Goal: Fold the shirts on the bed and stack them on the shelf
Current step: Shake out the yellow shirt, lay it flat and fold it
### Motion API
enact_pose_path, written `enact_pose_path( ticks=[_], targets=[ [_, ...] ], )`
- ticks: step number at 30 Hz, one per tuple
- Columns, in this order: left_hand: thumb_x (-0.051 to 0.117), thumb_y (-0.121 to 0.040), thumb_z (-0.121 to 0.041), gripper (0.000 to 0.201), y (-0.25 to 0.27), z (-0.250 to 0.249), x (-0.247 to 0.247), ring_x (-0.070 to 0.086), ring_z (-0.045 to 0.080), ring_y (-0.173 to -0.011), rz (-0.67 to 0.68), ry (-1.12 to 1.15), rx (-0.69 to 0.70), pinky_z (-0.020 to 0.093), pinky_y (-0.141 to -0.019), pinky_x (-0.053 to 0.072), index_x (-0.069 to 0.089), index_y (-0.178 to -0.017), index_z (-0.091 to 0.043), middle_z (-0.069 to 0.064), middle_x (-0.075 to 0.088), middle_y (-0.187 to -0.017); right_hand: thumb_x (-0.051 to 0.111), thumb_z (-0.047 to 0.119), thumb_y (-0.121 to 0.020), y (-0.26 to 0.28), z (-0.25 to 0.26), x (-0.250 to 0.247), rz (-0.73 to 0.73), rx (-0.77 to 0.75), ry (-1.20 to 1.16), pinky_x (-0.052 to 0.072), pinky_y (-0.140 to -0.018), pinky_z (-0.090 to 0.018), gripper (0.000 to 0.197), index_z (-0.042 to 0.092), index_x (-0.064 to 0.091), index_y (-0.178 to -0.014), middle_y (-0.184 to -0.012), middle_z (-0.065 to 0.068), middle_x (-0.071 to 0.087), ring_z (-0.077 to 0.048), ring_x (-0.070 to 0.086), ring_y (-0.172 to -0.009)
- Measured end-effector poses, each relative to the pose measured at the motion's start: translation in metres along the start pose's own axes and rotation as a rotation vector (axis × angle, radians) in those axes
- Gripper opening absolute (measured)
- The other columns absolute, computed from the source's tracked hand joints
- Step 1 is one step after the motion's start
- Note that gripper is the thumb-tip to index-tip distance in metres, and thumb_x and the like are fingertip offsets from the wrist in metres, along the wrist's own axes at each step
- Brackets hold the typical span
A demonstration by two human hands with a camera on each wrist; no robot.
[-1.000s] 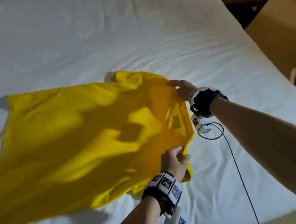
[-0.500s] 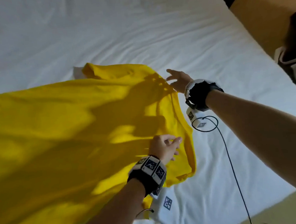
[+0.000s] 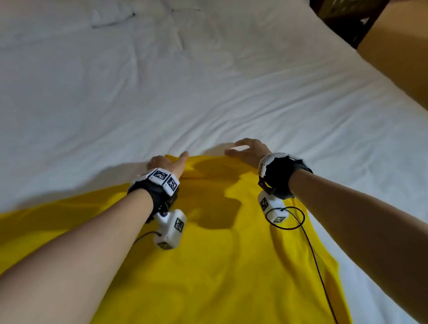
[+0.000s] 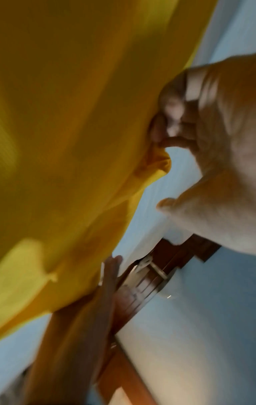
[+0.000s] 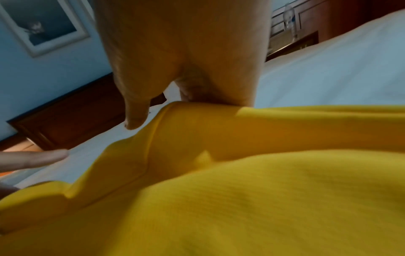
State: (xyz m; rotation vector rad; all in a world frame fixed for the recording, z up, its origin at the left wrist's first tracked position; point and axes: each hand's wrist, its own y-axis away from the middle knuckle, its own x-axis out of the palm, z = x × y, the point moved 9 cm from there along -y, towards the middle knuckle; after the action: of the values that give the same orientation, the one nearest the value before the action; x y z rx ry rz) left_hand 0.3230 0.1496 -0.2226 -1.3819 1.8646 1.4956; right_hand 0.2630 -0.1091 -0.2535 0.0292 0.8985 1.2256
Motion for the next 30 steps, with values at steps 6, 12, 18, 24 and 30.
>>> enact_pose_path(
  ticks=[6, 12, 18, 24, 30],
  targets=[
    [0.071, -0.069, -0.045, 0.044, -0.045, -0.013, -0.001, 0.060, 0.025, -0.062, 0.068, 0.032, 0.017, 0.037, -0.073, 0.056, 0.061, -0.087, -0.007, 0.005, 0.059, -0.070, 0.066, 0.006, -0.088, -0.012, 0.033, -0.005, 0.057, -0.210, -0.090, 0.052, -0.074, -0.027, 0.026, 0.028, 0.070, -0.100, -0.094, -0.003, 0.066, -0.009, 0.060, -0.075],
    [0.071, -0.069, -0.030, 0.021, -0.059, -0.051, -0.022, 0.059, 0.026, -0.061, -0.047, 0.391, 0.142, 0.032, -0.065, 0.053, 0.067, -0.077, -0.012, 0.006, 0.065, -0.066, 0.048, -0.010, -0.083, -0.011, 0.041, -0.040, 0.071, -0.247, -0.192, 0.054, -0.074, -0.027, 0.049, 0.029, 0.072, -0.099, -0.098, -0.009, 0.072, -0.009, 0.062, -0.072],
    [0.062, -0.089, -0.016, 0.035, -0.057, -0.043, -0.008, 0.065, 0.031, -0.099, -0.032, 0.321, 0.364, 0.036, -0.080, 0.054, 0.062, -0.123, -0.024, 0.004, 0.067, -0.119, 0.047, -0.009, -0.088, -0.026, 0.015, -0.039, -0.040, -0.111, 0.036, 0.045, -0.097, -0.034, 0.067, 0.019, 0.038, -0.147, -0.147, -0.016, 0.042, -0.036, 0.049, -0.127],
    [0.061, -0.083, -0.043, 0.016, -0.051, 0.072, -0.050, 0.062, 0.020, -0.093, -0.129, -0.153, 0.364, 0.040, -0.093, 0.045, 0.065, -0.090, -0.029, -0.009, 0.068, -0.090, 0.059, 0.013, -0.084, 0.018, 0.088, 0.042, -0.185, -0.437, 0.428, 0.028, -0.110, -0.055, 0.068, 0.029, 0.038, -0.146, -0.157, 0.001, 0.026, -0.028, 0.022, -0.143],
    [0.046, -0.062, -0.055, 0.047, -0.066, 0.196, -0.110, 0.060, 0.022, -0.078, 0.019, -0.694, 0.238, 0.034, -0.088, 0.041, 0.063, -0.100, -0.033, -0.006, 0.063, -0.078, 0.051, 0.022, -0.094, 0.044, 0.156, 0.183, 0.177, -0.602, 0.564, 0.001, -0.119, -0.054, 0.050, 0.028, 0.042, -0.143, -0.146, 0.004, 0.046, -0.016, 0.028, -0.142]
  ],
)
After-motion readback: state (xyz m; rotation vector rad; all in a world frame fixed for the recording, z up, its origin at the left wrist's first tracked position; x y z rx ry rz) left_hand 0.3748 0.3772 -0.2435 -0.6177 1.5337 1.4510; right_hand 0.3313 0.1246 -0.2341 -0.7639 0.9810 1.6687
